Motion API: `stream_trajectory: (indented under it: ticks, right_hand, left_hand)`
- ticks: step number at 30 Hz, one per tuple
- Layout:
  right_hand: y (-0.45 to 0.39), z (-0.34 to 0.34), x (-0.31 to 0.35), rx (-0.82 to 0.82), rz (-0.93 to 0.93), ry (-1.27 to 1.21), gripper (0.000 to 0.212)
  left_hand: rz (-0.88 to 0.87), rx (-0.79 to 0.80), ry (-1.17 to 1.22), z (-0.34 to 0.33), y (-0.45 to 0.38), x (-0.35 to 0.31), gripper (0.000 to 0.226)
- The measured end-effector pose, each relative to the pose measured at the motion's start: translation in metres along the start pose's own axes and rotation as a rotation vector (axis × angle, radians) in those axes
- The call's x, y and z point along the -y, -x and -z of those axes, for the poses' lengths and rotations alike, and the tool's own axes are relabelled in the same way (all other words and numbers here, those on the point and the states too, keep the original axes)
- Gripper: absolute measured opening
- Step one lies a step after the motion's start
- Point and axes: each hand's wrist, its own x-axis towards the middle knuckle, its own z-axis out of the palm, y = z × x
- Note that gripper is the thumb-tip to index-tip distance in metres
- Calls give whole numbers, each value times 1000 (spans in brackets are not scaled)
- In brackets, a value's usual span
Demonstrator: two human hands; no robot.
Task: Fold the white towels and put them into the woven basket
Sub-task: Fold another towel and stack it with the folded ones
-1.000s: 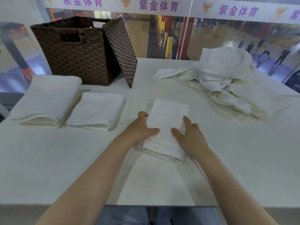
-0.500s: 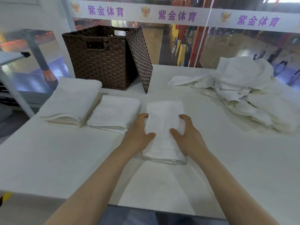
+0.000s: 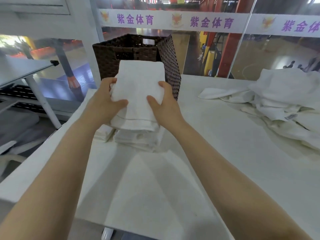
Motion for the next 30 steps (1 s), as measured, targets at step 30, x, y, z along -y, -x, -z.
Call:
stream_trajectory:
  ticks: [30]
  right_hand:
    - [11, -30, -65, 119, -298, 341, 54]
  left_hand:
    - [136, 421, -48, -43, -12, 59, 86]
